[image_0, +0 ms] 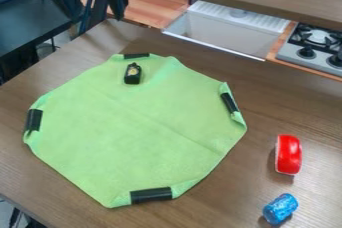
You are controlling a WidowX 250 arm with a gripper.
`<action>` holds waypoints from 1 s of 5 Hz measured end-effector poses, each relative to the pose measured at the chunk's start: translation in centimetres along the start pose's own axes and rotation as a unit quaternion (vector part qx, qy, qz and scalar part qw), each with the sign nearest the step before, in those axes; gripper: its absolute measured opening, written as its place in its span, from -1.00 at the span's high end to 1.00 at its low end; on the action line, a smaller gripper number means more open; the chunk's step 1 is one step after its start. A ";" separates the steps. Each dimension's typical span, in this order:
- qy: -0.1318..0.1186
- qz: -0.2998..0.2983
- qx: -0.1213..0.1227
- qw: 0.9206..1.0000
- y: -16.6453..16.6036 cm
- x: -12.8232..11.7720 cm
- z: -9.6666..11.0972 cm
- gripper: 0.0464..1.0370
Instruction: Fold the cloth from bottom right to top left
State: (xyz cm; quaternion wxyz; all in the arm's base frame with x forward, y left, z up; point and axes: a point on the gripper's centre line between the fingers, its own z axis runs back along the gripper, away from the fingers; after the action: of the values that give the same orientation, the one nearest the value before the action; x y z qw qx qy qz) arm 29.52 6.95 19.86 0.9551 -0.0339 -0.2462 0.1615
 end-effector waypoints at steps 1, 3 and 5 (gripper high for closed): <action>0.013 -0.002 -0.005 1.000 0.0 -0.3 -0.6 -0.93; 0.060 -0.214 -0.128 0.967 -0.3 -1.8 -2.8 -0.93; 0.105 -0.403 -0.139 0.899 -2.7 -5.9 -6.2 -0.93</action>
State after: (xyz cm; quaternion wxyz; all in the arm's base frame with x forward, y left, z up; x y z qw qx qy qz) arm 28.40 2.58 12.11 0.9443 -0.0814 -0.1570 -0.2774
